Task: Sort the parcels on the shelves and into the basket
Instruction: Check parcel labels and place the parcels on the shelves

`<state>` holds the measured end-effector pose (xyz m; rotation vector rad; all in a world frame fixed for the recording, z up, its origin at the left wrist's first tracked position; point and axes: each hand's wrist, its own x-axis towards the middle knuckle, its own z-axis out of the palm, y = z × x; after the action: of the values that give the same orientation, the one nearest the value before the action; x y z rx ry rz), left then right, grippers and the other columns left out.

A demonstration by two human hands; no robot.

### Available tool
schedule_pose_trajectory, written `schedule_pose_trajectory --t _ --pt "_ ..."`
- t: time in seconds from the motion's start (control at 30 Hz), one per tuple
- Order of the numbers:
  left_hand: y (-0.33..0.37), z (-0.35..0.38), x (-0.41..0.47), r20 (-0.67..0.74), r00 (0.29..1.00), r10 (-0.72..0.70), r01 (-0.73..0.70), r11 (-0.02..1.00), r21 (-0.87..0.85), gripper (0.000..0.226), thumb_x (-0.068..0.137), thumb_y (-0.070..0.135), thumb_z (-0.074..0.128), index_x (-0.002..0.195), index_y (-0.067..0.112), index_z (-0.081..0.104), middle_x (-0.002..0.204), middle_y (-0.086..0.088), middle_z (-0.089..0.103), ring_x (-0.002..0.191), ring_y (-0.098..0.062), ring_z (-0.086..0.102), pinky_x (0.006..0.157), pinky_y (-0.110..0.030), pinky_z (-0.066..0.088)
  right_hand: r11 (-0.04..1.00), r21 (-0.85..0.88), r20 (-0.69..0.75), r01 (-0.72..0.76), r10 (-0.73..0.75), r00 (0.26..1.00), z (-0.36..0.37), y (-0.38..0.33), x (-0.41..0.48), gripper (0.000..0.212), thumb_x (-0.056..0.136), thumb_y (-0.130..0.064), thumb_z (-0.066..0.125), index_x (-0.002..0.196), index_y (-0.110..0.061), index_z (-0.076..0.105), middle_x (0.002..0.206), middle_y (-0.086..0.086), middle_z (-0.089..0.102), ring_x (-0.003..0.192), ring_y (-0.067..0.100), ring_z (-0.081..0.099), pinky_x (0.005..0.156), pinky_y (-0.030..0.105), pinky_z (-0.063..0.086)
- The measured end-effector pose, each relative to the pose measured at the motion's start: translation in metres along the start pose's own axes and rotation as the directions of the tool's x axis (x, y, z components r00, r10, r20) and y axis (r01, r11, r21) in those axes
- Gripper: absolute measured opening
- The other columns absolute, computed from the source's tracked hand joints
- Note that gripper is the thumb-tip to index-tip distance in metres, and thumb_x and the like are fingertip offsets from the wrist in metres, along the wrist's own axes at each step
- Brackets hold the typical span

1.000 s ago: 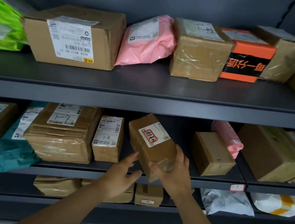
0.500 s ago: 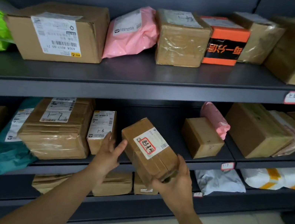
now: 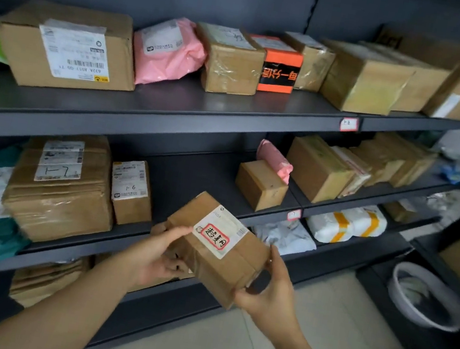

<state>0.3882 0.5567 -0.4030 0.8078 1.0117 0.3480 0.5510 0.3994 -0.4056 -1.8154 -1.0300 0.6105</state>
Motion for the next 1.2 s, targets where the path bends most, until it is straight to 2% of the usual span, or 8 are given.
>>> schedule_pose_trajectory --t 0.07,0.2,0.4,0.67,0.83,1.0,1.1,1.2 --pt "-0.005 0.006 -0.014 0.033 0.999 0.010 -0.011 0.999 0.038 0.051 0.078 0.035 0.072 0.120 0.035 0.043 0.123 -0.013 0.053 0.106 -0.032 0.059 0.088 -0.054 0.048 1.000 0.002 -0.054 -0.001 0.001 0.999 -0.008 -0.008 -0.024 0.109 0.050 -0.047 0.085 0.138 -0.039 0.022 0.122 -0.030 0.044 0.116 -0.015 0.041 0.093 0.014 0.046" --pt "-0.013 0.027 -0.033 0.054 0.997 0.062 -0.070 0.986 0.152 0.047 0.078 0.042 0.070 0.116 0.037 0.042 0.118 -0.005 0.054 0.112 -0.028 0.055 0.093 -0.059 0.043 0.999 -0.028 -0.199 -0.037 0.031 0.980 -0.026 -0.020 -0.074 0.101 0.045 -0.054 0.077 0.133 -0.041 0.030 0.122 -0.020 0.049 0.117 -0.007 0.045 0.092 0.038 0.052" --pt "-0.035 0.094 -0.064 0.232 0.971 0.064 -0.132 0.948 0.290 0.051 0.081 0.043 0.068 0.122 0.028 0.043 0.126 0.001 0.055 0.118 -0.021 0.050 0.096 -0.053 0.045 0.984 -0.075 -0.370 -0.163 0.125 0.921 -0.086 -0.021 -0.149 0.120 0.043 -0.054 0.074 0.147 -0.021 0.024 0.131 -0.008 0.043 0.122 0.005 0.041 0.083 0.035 0.057" --pt "-0.089 0.218 -0.116 0.446 0.895 0.006 -0.184 0.915 0.358 0.047 0.086 0.031 0.067 0.123 0.020 0.039 0.119 0.006 0.054 0.106 -0.012 0.051 0.096 -0.043 0.040 0.948 -0.144 -0.455 -0.285 0.192 0.869 -0.184 0.001 -0.239 0.129 0.054 -0.047 0.080 0.150 -0.025 -0.002 0.132 -0.017 0.023 0.125 0.000 0.027 0.107 0.035 0.039" --pt "-0.136 0.291 -0.144 0.554 0.830 -0.060 -0.277 0.819 0.503 0.043 0.082 0.026 0.072 0.113 0.024 0.043 0.122 0.006 0.055 0.111 -0.011 0.053 0.101 -0.044 0.042 0.902 -0.292 -0.574 -0.317 0.099 0.813 -0.241 0.034 -0.304 0.103 0.059 -0.027 0.083 0.141 -0.022 0.020 0.128 -0.018 0.021 0.117 -0.002 0.029 0.103 0.023 0.036" --pt "-0.189 0.382 -0.183 0.542 0.809 -0.227 -0.193 0.769 0.610 0.084 0.056 0.071 0.064 0.126 0.031 0.042 0.124 0.000 0.059 0.116 -0.021 0.053 0.089 -0.046 0.048 0.749 -0.574 -0.533 -0.332 -0.034 0.845 -0.316 0.085 -0.373 0.097 0.064 -0.023 0.081 0.140 -0.019 0.020 0.146 -0.009 0.009 0.136 0.021 0.029 0.099 0.030 0.045" --pt "-0.224 0.437 -0.199 0.501 0.822 -0.269 -0.148 0.750 0.644 0.076 0.067 0.081 0.050 0.127 0.034 0.045 0.121 -0.004 0.062 0.113 -0.024 0.055 0.087 -0.046 0.049 0.729 -0.601 -0.520 -0.328 -0.045 0.853 -0.361 0.112 -0.406 0.098 0.061 -0.025 0.083 0.136 -0.022 0.021 0.144 -0.005 0.017 0.134 0.028 0.034 0.099 0.035 0.045" --pt "-0.255 0.483 -0.214 0.423 0.861 -0.283 -0.091 0.732 0.676 0.058 0.082 0.073 0.042 0.116 0.028 0.054 0.105 -0.007 0.069 0.102 -0.025 0.060 0.093 -0.047 0.047 0.700 -0.620 -0.514 -0.353 -0.022 0.858 -0.398 0.125 -0.431 0.094 0.068 -0.031 0.078 0.141 -0.019 0.021 0.144 -0.009 0.010 0.134 0.021 0.032 0.099 0.026 0.043"
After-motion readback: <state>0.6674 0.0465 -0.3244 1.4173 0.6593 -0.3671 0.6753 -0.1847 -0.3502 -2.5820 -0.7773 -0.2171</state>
